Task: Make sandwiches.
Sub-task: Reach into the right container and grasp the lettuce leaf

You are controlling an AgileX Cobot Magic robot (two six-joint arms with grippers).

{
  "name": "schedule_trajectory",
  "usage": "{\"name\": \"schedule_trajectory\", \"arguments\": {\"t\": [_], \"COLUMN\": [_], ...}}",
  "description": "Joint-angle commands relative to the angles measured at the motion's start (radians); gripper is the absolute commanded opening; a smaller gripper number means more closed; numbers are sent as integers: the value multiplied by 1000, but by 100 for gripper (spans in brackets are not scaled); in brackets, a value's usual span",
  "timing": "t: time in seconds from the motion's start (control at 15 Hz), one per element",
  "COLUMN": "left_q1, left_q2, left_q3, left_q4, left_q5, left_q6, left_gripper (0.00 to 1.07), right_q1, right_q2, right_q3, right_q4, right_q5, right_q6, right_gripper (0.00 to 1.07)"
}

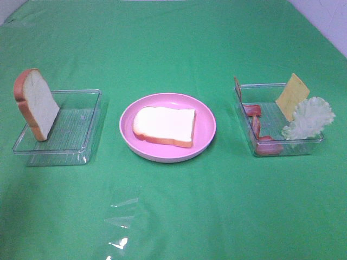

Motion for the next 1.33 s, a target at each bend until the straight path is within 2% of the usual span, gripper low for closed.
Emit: {"name": "schedule_trajectory", "arguments": {"t": [0.07,0.2,0.33,0.4,0.6,0.8,0.93,1.13,1.33], "left_q1": [3,3,3,3,3,3,3,3,3], "left_q2": [-197,-409,-601,-729,-899,-946,-946,-946,-946], "left_q3": [158,294,380,412,412,410,404,424,428], "left_q4": [-1,1,2,1,-22,-117,-219,-307,-297], "left_q5": [-82,-156,-203,-221,-226,-217,-179,-80,-77], "left_q6": [-25,-24,-21,6,69,154,258,396,393], "left_gripper": [102,102,102,102,102,102,102,102,102], "right_q1": [0,0,0,0,0,0,0,0,0], "right_q2": [-34,-34,-34,-34,-34,-34,-34,-34,-34], "right_q3": [1,1,1,1,1,1,1,1,1], "right_q4": [0,0,0,0,0,0,0,0,0], "right_q5": [-4,-4,-4,-4,-4,-4,-4,-4,-4], "right_q6": [-7,-7,-7,-7,-7,-7,-7,-7,-7], "right_gripper": [98,98,98,98,98,98,98,98,98]}}
